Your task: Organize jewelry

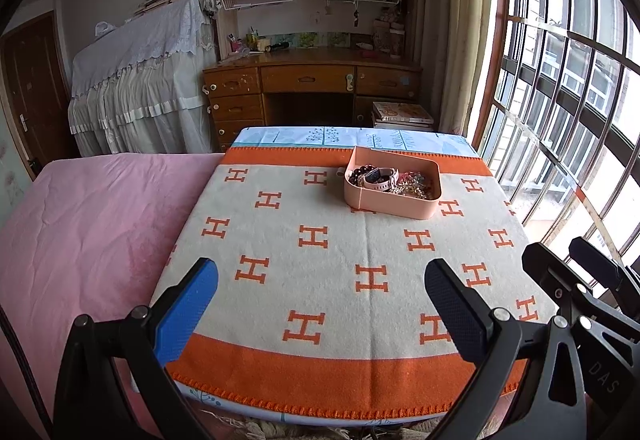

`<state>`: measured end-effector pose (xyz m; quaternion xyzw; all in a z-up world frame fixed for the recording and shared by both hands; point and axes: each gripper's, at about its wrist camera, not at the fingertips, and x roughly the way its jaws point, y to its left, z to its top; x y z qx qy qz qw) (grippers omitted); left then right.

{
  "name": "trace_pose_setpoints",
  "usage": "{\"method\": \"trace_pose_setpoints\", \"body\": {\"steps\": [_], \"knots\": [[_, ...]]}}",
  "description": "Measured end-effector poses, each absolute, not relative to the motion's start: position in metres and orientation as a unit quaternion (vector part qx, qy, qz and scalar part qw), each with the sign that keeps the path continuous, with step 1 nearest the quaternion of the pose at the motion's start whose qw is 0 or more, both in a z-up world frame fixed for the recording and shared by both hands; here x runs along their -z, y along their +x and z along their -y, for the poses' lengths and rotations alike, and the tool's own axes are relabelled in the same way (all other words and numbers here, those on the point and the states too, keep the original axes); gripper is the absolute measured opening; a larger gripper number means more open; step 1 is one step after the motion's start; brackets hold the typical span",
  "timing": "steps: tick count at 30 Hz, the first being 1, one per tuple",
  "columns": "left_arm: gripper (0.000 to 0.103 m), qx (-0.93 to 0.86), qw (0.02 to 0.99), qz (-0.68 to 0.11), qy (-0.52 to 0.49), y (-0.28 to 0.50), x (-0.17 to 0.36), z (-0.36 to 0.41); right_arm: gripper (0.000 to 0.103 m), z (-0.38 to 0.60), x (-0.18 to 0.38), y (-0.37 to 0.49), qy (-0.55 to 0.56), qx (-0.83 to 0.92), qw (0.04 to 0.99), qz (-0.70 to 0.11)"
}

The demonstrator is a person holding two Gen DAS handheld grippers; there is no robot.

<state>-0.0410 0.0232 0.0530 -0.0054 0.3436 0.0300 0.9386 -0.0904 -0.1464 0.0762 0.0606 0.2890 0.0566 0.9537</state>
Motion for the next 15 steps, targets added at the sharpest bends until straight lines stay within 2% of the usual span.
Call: {"method": "trace_pose_setpoints", "body": {"steps": [15], "knots": [[0.102,-0.029,0.937,-0.349,-0.008,-0.0474,-0.0480,-0.0222,0.075,0.1374,-0.0744,-0.0971,0.060,-0.057,0.953,-0.291]]}}
